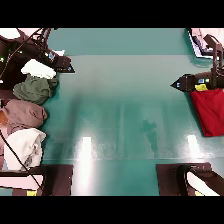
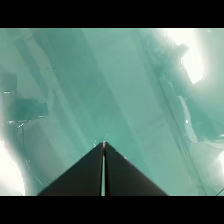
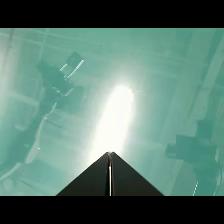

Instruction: Fold the shirts.

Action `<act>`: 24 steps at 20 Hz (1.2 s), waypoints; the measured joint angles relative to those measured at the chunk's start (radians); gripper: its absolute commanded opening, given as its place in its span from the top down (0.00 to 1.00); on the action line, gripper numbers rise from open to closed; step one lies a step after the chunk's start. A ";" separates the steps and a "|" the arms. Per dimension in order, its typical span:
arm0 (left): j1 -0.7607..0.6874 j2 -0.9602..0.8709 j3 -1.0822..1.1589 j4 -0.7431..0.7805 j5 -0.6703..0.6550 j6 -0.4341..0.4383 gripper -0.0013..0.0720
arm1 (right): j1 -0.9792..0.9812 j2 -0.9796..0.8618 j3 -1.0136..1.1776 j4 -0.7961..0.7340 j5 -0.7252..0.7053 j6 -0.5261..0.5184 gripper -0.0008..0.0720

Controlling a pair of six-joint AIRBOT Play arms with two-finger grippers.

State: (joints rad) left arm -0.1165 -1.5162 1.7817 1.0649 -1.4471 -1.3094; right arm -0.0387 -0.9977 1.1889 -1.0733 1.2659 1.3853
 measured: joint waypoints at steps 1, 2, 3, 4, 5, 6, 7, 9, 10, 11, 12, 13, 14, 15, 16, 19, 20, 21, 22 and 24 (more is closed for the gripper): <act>0.000 0.000 0.000 0.000 0.000 0.000 0.95 | 0.001 0.000 0.000 0.001 0.000 0.000 0.96; 0.000 0.000 0.000 0.000 0.000 0.000 0.95 | 0.001 0.000 0.000 0.000 0.000 0.001 0.96; 0.000 0.000 0.000 0.000 0.000 0.000 0.95 | 0.001 0.000 0.000 0.000 0.000 0.001 0.96; 0.000 0.000 0.000 0.000 0.000 0.000 0.95 | 0.002 0.000 0.000 0.001 0.000 0.002 0.96; 0.000 0.000 0.000 0.000 0.000 0.000 0.95 | 0.002 0.000 0.000 0.001 0.001 0.002 0.96; 0.000 0.000 0.000 0.000 0.000 0.000 0.95 | 0.002 0.000 0.000 0.001 0.001 0.003 0.96; 0.000 0.000 0.000 0.000 0.000 0.000 0.95 | 0.002 0.000 0.000 0.001 0.002 0.003 0.96; 0.000 0.000 0.000 0.000 0.000 0.000 0.95 | 0.002 0.000 0.000 0.001 0.002 0.004 0.96; 0.000 0.000 0.000 0.000 0.000 0.000 0.95 | 0.002 0.000 0.000 0.001 0.002 0.004 0.96; 0.000 0.000 0.000 0.000 0.000 0.000 0.95 | 0.002 0.000 0.000 0.001 0.002 0.004 0.96; 0.000 0.000 0.000 0.000 0.000 0.000 0.95 | 0.002 0.000 0.000 0.001 0.002 0.004 0.96; 0.000 0.000 0.000 0.000 0.002 0.000 0.95 | 0.002 0.000 0.000 0.001 0.002 0.005 0.96; 0.000 0.000 0.000 -0.003 0.013 0.000 0.95 | 0.002 0.000 0.000 0.001 0.002 0.005 0.96; 0.000 0.000 0.000 -0.010 0.031 0.000 0.77 | 0.002 0.000 0.000 0.001 0.002 0.005 0.96; 0.000 0.000 0.000 -0.011 0.047 0.002 0.26 | 0.002 0.000 0.000 0.001 0.002 0.005 0.96; -0.001 -0.003 0.000 0.071 0.131 -0.003 0.13 | 0.002 0.000 0.000 0.001 0.002 0.005 0.96; 0.000 -0.006 0.000 0.139 0.171 -0.027 0.13 | 0.002 0.000 0.000 0.001 0.002 0.005 0.96; 0.002 -0.014 0.000 0.228 0.215 -0.059 0.13 | 0.002 0.000 0.000 0.001 0.003 0.005 0.96; 0.008 -0.026 0.000 0.313 0.257 -0.091 0.13 | 0.002 0.000 0.000 0.001 0.007 0.005 0.96; 0.038 -0.066 0.000 0.431 0.328 -0.138 0.13 | 0.003 0.000 0.000 0.001 0.019 0.005 0.96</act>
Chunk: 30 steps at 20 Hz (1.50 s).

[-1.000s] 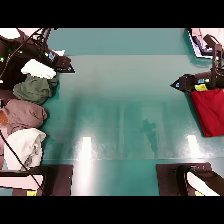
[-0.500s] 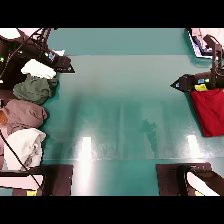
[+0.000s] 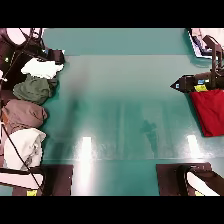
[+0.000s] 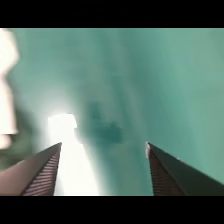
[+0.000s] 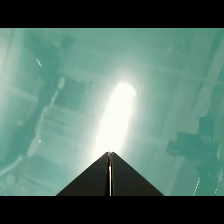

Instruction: Fold the shirts.

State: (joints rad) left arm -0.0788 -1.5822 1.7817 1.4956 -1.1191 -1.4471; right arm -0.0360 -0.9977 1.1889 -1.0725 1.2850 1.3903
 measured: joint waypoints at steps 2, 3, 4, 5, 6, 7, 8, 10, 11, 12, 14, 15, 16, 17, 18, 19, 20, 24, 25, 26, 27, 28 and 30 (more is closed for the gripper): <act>0.043 -0.056 0.000 0.067 0.051 -0.028 0.13 | 0.000 0.000 0.000 0.000 0.017 0.000 0.96; 0.065 -0.085 0.000 0.091 0.074 -0.037 0.13 | 0.000 0.000 0.000 0.000 0.026 0.000 0.96; 0.090 -0.114 0.000 0.108 0.097 -0.044 0.13 | 0.000 0.000 0.000 0.000 0.032 0.000 0.96; 0.109 -0.141 0.000 0.121 0.115 -0.048 0.13 | 0.000 0.000 0.000 0.000 0.038 0.000 0.96; 0.127 -0.167 0.000 0.129 0.135 -0.053 0.13 | 0.000 0.000 0.000 0.000 0.041 0.000 0.96; 0.143 -0.190 0.000 0.134 0.151 -0.055 0.13 | 0.000 0.000 0.000 0.000 0.045 0.000 0.96; 0.158 -0.213 0.000 0.137 0.167 -0.057 0.13 | 0.000 0.000 0.000 0.000 0.046 0.001 0.96; 0.177 -0.248 0.000 0.137 0.196 -0.060 0.13 | 0.000 0.000 0.000 0.000 0.048 0.005 0.96; 0.181 -0.262 0.000 0.135 0.209 -0.061 0.15 | 0.000 0.000 0.000 0.000 0.048 0.013 0.96; 0.184 -0.274 0.000 0.132 0.220 -0.063 0.43 | 0.000 0.000 -0.001 0.000 0.049 0.016 0.96; 0.190 -0.287 0.001 0.127 0.242 -0.063 0.95 | 0.000 0.000 -0.001 0.000 0.050 0.023 0.96; 0.192 -0.291 0.005 0.126 0.246 -0.063 0.95 | 0.000 0.000 -0.001 0.000 0.050 0.026 0.96; 0.193 -0.294 0.015 0.117 0.243 -0.064 0.95 | 0.000 0.000 -0.001 0.000 0.050 0.029 0.96; 0.193 -0.295 0.036 0.100 0.234 -0.064 0.95 | 0.000 0.000 -0.001 0.000 0.050 0.030 0.96; 0.193 -0.296 0.068 0.076 0.217 -0.065 0.95 | 0.000 0.000 0.001 0.000 0.050 0.031 0.96; 0.192 -0.294 0.114 0.047 0.192 -0.063 0.95 | 0.000 0.000 0.008 0.000 0.050 0.033 0.96; 0.187 -0.285 0.163 0.021 0.167 -0.054 0.95 | 0.000 0.000 0.020 0.000 0.051 0.033 0.96; 0.136 -0.129 0.288 -0.176 0.126 0.067 0.95 | 0.000 0.000 0.135 0.000 0.041 0.033 0.96; 0.121 -0.074 0.301 -0.239 0.121 0.107 0.95 | 0.000 0.000 0.173 0.000 0.030 0.033 0.96; 0.101 -0.013 0.312 -0.313 0.114 0.150 0.95 | 0.000 0.000 0.212 0.000 0.016 0.033 0.96; 0.080 0.047 0.319 -0.391 0.099 0.189 0.95 | 0.000 0.000 0.248 -0.001 0.005 0.033 0.96; 0.059 0.098 0.323 -0.462 0.077 0.222 0.95 | 0.000 0.000 0.282 -0.001 -0.008 0.033 0.96; 0.009 0.188 0.328 -0.589 0.030 0.278 0.95 | 0.000 0.000 0.351 -0.001 -0.031 0.033 0.96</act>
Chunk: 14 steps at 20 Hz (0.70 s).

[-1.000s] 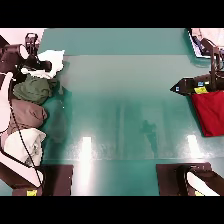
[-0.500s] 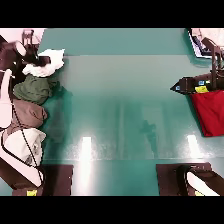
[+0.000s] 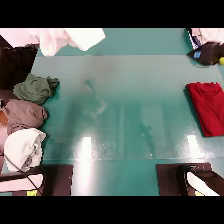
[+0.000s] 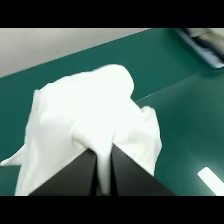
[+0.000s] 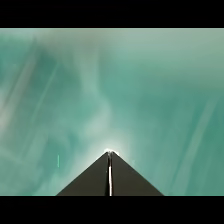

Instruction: Fold the shirts.

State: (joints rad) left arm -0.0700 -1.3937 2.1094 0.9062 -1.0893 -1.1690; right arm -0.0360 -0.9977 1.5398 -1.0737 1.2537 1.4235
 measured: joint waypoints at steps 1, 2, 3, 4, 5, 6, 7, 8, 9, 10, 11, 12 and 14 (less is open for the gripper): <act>-0.031 0.034 0.002 -0.047 -0.031 0.020 0.95 | 0.000 0.000 0.029 0.000 -0.006 0.000 0.96; -0.061 0.057 -0.002 -0.080 -0.064 0.033 0.95 | 0.000 0.000 0.056 0.000 -0.011 0.000 0.96; -0.095 0.075 -0.019 -0.105 -0.103 0.044 0.95 | 0.000 0.000 0.080 0.000 -0.012 0.000 0.96; -0.127 0.087 -0.045 -0.122 -0.130 0.051 0.95 | 0.000 0.000 0.101 -0.001 -0.013 0.000 0.96; -0.161 0.095 -0.089 -0.135 -0.153 0.058 0.95 | 0.000 0.000 0.119 -0.001 -0.012 0.000 0.96; -0.193 0.098 -0.140 -0.145 -0.167 0.062 0.95 | 0.000 0.000 0.134 -0.001 -0.007 -0.001 0.96; -0.224 0.097 -0.200 -0.149 -0.182 0.067 0.95 | 0.000 0.001 0.145 -0.001 -0.002 -0.001 0.96; -0.248 0.090 -0.257 -0.151 -0.191 0.072 0.95 | 0.000 0.000 0.153 -0.002 0.006 -0.002 0.96; -0.265 0.078 -0.317 -0.144 -0.195 0.077 0.77 | 0.000 0.000 0.158 -0.002 0.013 -0.002 0.96; -0.272 0.064 -0.367 -0.121 -0.193 0.080 0.28 | 0.000 0.000 0.163 -0.002 0.023 -0.003 0.96; -0.270 0.047 -0.409 -0.091 -0.188 0.077 0.05 | 0.000 0.000 0.165 -0.002 0.033 -0.003 0.96; -0.259 0.032 -0.436 -0.057 -0.190 0.054 0.05 | 0.000 0.000 0.167 -0.002 0.043 -0.003 0.96; -0.204 0.008 -0.472 0.006 -0.197 -0.008 0.15 | 0.000 0.000 0.170 -0.003 0.060 -0.003 0.96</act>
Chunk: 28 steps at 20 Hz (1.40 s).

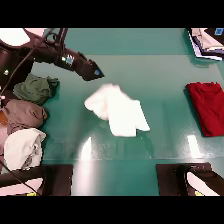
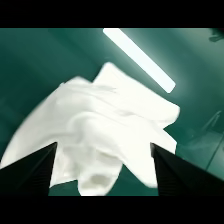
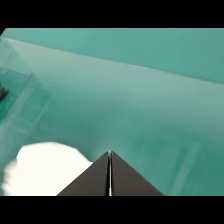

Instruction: Fold the shirts.

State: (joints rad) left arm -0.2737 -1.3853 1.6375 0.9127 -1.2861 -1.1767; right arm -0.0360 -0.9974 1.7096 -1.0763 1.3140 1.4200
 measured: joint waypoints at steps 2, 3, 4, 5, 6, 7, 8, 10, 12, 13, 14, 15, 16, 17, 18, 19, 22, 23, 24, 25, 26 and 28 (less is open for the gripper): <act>0.067 -0.009 -0.027 0.027 -0.047 -0.043 0.15 | 0.000 0.000 0.001 0.000 0.009 0.000 0.96; 0.093 -0.007 -0.054 0.038 -0.077 -0.058 0.15 | 0.000 0.000 0.002 0.000 0.014 0.000 0.96; 0.109 0.002 -0.095 0.040 -0.101 -0.072 0.15 | 0.000 0.000 0.002 0.000 0.015 0.000 0.96; 0.119 0.018 -0.147 0.032 -0.109 -0.076 0.15 | 0.000 0.000 0.002 0.000 0.019 0.000 0.96; 0.120 0.037 -0.219 0.018 -0.112 -0.080 0.15 | 0.000 0.000 0.002 0.000 0.020 0.000 0.96; 0.115 0.056 -0.292 -0.002 -0.107 -0.079 0.15 | 0.000 -0.001 0.002 0.000 0.021 0.000 0.96; 0.102 0.080 -0.377 -0.036 -0.084 -0.077 0.15 | 0.000 -0.002 0.002 0.000 0.021 0.000 0.96; 0.056 0.112 -0.534 -0.102 -0.025 -0.058 0.15 | 0.000 -0.004 0.001 0.000 0.023 0.000 0.96; -0.019 0.132 -0.677 -0.177 0.068 -0.032 0.15 | 0.000 -0.006 0.001 0.000 0.025 0.000 0.96; -0.060 0.138 -0.728 -0.201 0.115 -0.023 0.15 | 0.000 -0.006 0.001 0.000 0.026 0.000 0.96; -0.105 0.143 -0.774 -0.226 0.175 -0.016 0.15 | 0.000 -0.006 0.001 0.000 0.026 0.000 0.96; -0.146 0.144 -0.809 -0.238 0.230 -0.011 0.15 | 0.000 -0.007 0.001 0.000 0.027 0.000 0.96; -0.188 0.145 -0.836 -0.251 0.286 -0.006 0.15 | 0.000 -0.007 0.001 0.000 0.029 0.000 0.96; -0.223 0.140 -0.855 -0.264 0.338 -0.006 0.15 | 0.000 -0.007 0.001 0.000 0.029 0.000 0.96; -0.256 0.131 -0.869 -0.274 0.387 -0.005 0.15 | 0.000 -0.007 0.001 0.000 0.031 0.000 0.96; -0.282 0.121 -0.878 -0.291 0.426 -0.004 0.15 | 0.000 -0.007 0.001 0.000 0.034 0.000 0.96; -0.335 0.085 -0.894 -0.364 0.527 0.002 0.16 | 0.000 -0.007 0.001 0.000 0.045 0.000 0.96; -0.346 0.077 -0.896 -0.386 0.551 0.007 0.16 | 0.000 -0.007 0.001 0.000 0.047 0.000 0.96; -0.354 0.069 -0.898 -0.406 0.571 0.013 0.16 | 0.000 -0.007 0.001 0.000 0.051 0.000 0.96; -0.360 0.063 -0.900 -0.423 0.590 0.016 0.16 | 0.000 -0.007 0.001 0.000 0.052 0.000 0.96; -0.364 0.056 -0.900 -0.437 0.606 0.020 0.16 | 0.000 -0.007 0.001 0.000 0.055 0.000 0.96; -0.370 0.043 -0.902 -0.459 0.623 0.023 0.54 | 0.000 -0.007 0.001 0.001 0.058 0.000 0.96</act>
State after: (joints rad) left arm -0.6437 -1.3422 0.7353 0.4534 -0.6632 -1.1534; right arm -0.0360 -1.0042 1.7103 -1.0752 1.3720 1.4200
